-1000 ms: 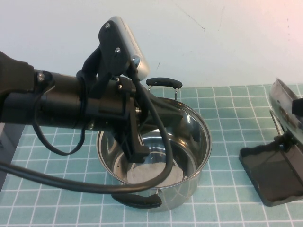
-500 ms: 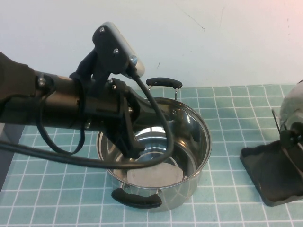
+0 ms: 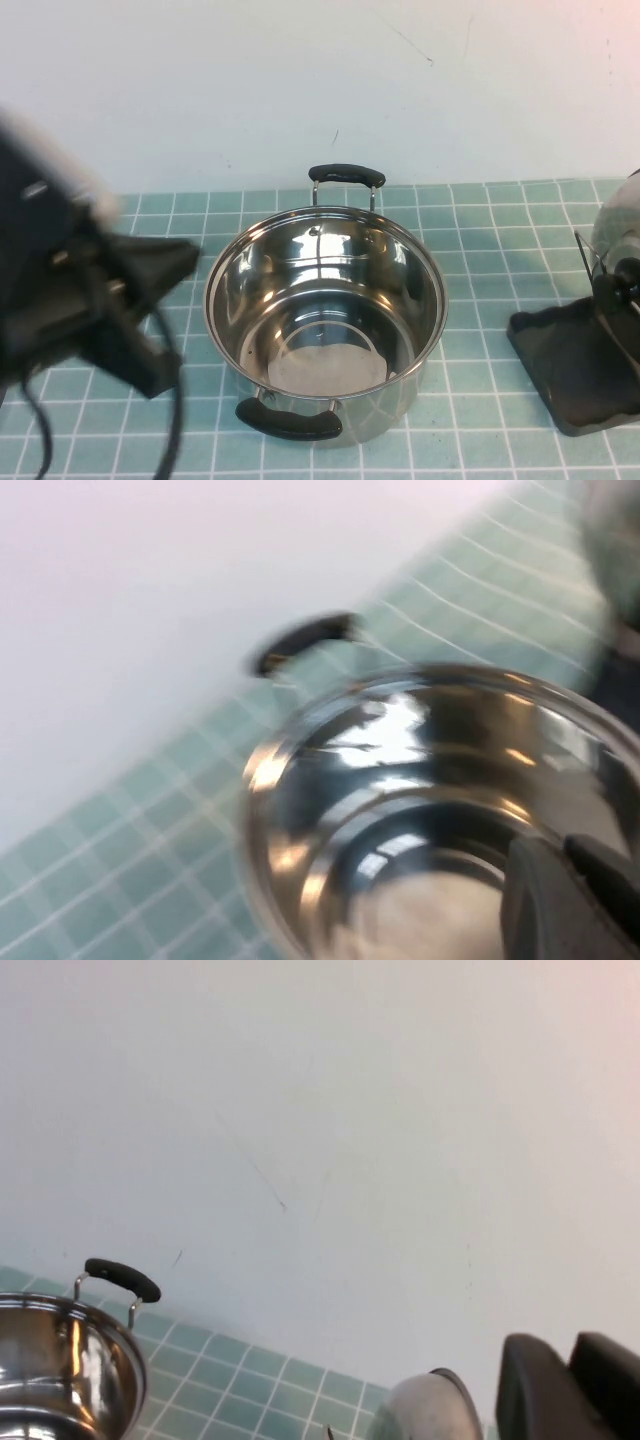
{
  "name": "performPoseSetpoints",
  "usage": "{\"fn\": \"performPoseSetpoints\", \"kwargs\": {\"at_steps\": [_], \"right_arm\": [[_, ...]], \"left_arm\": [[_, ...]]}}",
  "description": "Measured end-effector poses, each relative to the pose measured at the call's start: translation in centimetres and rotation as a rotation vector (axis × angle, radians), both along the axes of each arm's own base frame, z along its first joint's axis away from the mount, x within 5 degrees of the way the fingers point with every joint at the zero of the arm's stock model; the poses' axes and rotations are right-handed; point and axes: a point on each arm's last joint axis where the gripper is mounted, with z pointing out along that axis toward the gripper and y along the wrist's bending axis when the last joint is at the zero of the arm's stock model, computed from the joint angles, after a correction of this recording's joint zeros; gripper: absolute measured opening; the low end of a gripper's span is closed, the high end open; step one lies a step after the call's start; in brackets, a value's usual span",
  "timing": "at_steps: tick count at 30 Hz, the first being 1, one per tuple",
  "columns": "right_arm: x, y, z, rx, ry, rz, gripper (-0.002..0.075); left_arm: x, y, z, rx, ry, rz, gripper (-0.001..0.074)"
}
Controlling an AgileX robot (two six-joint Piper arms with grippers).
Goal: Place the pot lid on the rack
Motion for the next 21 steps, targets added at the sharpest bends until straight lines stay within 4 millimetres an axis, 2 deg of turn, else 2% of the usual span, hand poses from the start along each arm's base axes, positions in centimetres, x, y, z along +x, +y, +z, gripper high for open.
{"fn": "performPoseSetpoints", "kwargs": {"at_steps": [2, 5, 9, 14, 21], "right_arm": [[-1.3, 0.1, -1.0, -0.005, -0.044, -0.010, 0.0052], [-2.9, 0.3, -2.9, -0.006, -0.080, -0.014, 0.0014], [-3.9, 0.6, -5.6, 0.025, -0.090, 0.008, 0.0002], [-5.8, 1.5, -7.0, 0.057, -0.167, 0.086, -0.0001], [-5.4, 1.7, -8.7, 0.063, -0.110, 0.120, -0.0001]], "left_arm": [[-1.4, 1.2, -0.9, -0.066, -0.053, 0.089, 0.0001], [-3.5, 2.6, -2.2, -0.154, -0.105, 0.171, 0.0001], [-5.4, 3.7, -4.4, -0.216, -0.102, 0.213, 0.0001], [-7.4, 4.7, -6.5, -0.284, -0.122, 0.251, 0.0001], [-8.4, 5.5, -9.0, -0.295, -0.157, 0.287, 0.0001]]}}
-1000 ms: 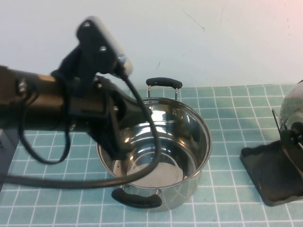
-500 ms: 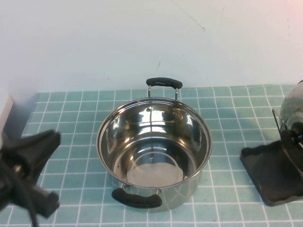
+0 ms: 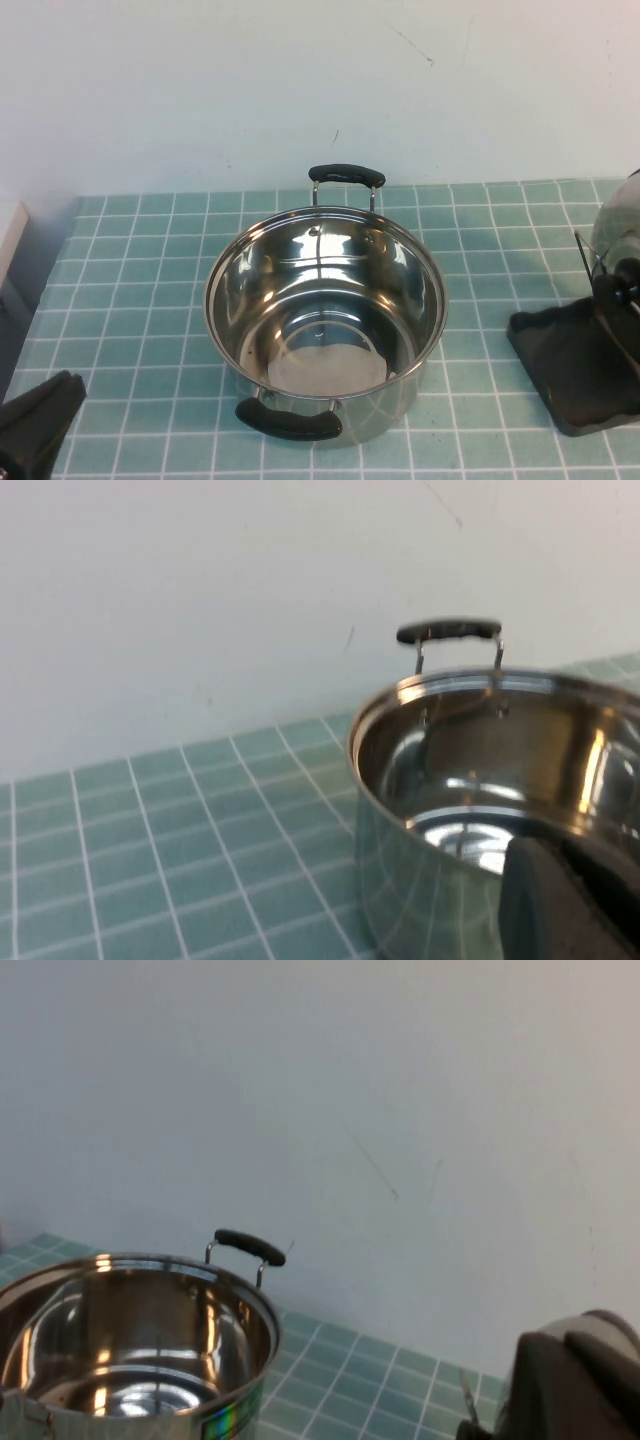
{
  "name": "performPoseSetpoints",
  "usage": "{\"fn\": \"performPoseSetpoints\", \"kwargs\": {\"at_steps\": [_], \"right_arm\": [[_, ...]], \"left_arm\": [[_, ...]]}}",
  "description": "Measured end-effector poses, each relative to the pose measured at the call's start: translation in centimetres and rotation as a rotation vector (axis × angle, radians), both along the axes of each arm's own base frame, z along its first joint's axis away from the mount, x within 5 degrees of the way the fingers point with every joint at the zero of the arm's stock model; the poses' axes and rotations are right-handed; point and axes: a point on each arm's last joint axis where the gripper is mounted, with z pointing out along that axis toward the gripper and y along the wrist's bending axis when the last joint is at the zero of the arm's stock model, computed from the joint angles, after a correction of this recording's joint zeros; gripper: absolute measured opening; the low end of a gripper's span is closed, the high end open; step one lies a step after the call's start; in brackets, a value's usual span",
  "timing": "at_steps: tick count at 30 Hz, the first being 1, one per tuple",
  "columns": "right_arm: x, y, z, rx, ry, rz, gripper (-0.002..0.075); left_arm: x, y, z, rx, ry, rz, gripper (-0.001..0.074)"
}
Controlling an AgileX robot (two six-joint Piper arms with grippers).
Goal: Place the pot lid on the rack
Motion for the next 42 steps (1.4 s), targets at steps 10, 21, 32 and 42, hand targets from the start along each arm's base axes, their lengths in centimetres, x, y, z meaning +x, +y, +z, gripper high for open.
{"fn": "performPoseSetpoints", "kwargs": {"at_steps": [10, 21, 32, 42], "right_arm": [[1.1, 0.0, -2.4, 0.001, 0.102, 0.019, -0.0001], [1.9, -0.1, -4.2, 0.009, 0.167, 0.021, -0.0001], [4.6, -4.6, -8.8, -0.129, 0.179, -0.443, -0.0001], [5.7, -5.2, -14.9, -0.019, 0.309, -0.503, -0.0001]], "left_arm": [[-0.5, -0.1, -4.2, 0.053, 0.148, -0.036, -0.0001], [-1.4, -0.3, -7.3, 0.097, 0.286, -0.089, -0.0001], [-2.1, -0.5, -9.0, 0.125, 0.389, -0.142, -0.0001], [-2.1, -0.5, -9.0, 0.125, 0.389, -0.142, -0.0001]]}}
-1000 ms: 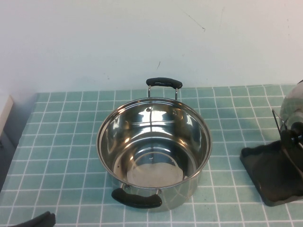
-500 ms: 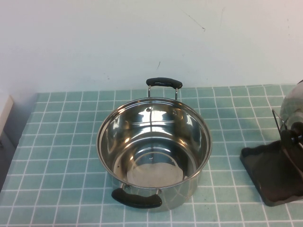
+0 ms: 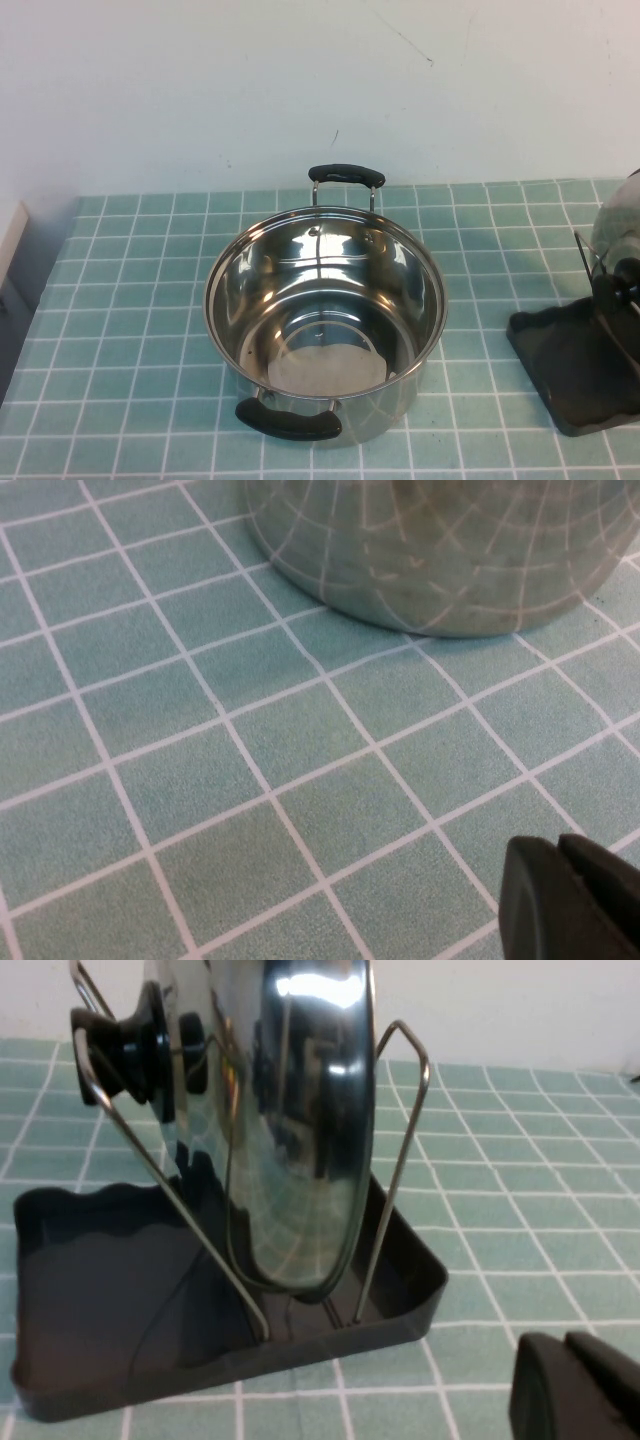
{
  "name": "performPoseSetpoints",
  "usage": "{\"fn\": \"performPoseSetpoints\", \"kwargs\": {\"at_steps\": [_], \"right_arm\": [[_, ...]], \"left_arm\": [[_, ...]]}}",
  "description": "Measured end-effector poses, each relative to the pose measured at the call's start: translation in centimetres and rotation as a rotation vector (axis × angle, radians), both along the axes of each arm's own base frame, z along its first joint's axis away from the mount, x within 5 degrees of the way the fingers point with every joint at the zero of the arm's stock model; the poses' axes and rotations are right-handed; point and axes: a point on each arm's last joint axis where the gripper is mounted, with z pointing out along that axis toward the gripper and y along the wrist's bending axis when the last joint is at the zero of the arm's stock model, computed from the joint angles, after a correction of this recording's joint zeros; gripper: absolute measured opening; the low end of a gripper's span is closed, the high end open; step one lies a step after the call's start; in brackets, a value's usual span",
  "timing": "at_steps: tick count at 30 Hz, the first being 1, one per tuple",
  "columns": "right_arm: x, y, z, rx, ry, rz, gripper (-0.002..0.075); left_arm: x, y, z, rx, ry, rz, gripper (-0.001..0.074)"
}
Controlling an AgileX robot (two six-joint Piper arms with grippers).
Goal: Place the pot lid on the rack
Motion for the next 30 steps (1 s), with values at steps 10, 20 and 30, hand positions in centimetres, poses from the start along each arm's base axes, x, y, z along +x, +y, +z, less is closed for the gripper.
{"fn": "performPoseSetpoints", "kwargs": {"at_steps": [10, 20, 30], "right_arm": [[0.02, 0.32, -0.14, 0.153, -0.008, 0.013, -0.0001], [0.00, 0.29, -0.19, 0.140, -0.001, 0.013, -0.0002], [0.00, 0.28, -0.19, 0.136, -0.001, 0.014, -0.0002]], "left_arm": [[0.00, 0.00, 0.00, 0.002, -0.001, -0.001, -0.0001], [0.00, 0.00, 0.00, 0.002, -0.001, -0.001, -0.0001], [-0.03, 0.01, -0.12, 0.003, 0.002, -0.001, -0.0001]]}}
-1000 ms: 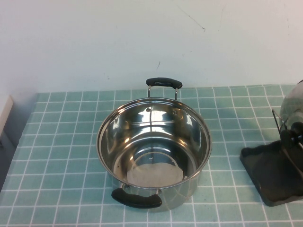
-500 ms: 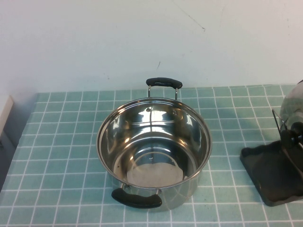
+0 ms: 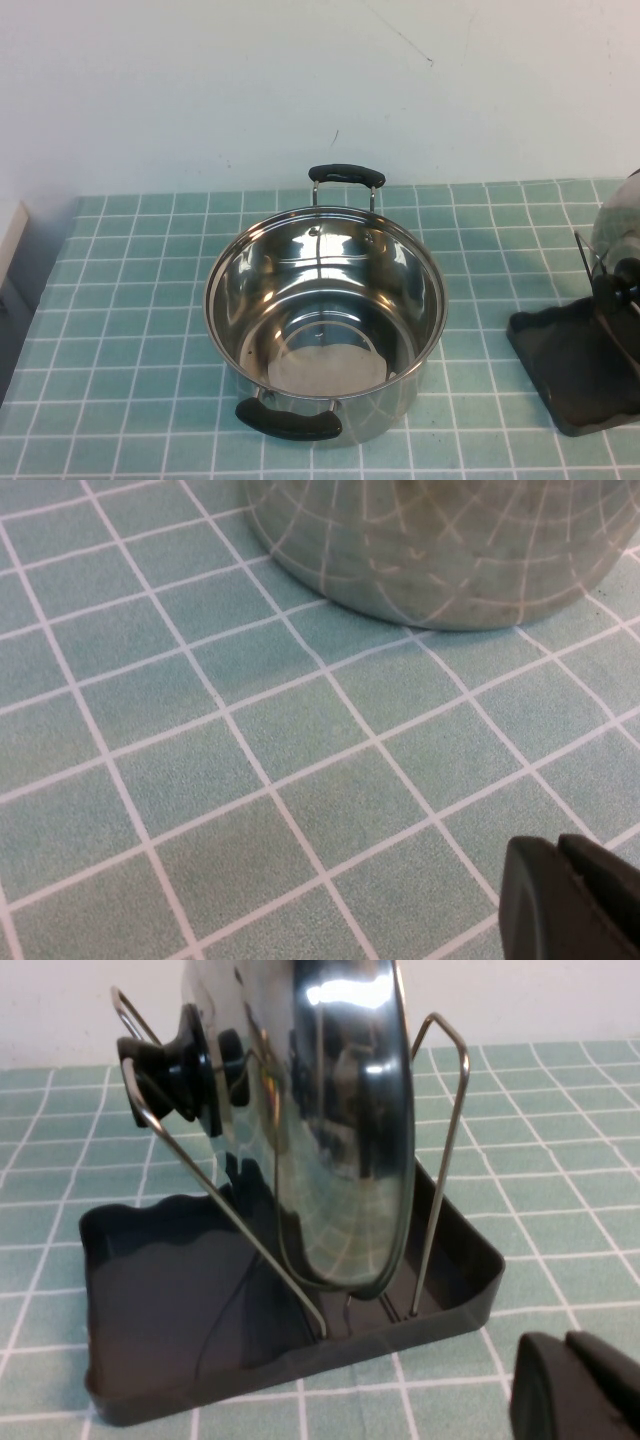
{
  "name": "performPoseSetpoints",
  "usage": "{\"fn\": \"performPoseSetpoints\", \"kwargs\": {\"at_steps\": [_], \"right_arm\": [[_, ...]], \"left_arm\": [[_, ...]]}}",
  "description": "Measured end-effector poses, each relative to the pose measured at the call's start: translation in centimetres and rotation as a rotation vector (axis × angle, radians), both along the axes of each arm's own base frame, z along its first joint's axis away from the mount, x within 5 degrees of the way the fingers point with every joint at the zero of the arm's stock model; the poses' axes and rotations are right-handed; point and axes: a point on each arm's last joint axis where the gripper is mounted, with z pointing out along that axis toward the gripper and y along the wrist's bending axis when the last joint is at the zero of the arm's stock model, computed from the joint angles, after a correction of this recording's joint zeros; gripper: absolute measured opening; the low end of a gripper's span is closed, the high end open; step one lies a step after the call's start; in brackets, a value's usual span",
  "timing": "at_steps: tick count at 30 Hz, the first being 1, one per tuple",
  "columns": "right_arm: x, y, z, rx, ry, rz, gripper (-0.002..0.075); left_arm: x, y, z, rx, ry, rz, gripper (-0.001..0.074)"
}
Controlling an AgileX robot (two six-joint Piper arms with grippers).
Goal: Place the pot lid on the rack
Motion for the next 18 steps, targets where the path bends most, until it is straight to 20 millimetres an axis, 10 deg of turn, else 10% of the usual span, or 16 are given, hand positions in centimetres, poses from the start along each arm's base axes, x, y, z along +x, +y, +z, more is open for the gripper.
{"fn": "performPoseSetpoints", "kwargs": {"at_steps": [18], "right_arm": [[0.0, 0.0, 0.0, -0.002, 0.001, 0.000, -0.0003]], "left_arm": [[0.1, 1.6, 0.7, 0.041, -0.148, 0.159, -0.0002]]}}
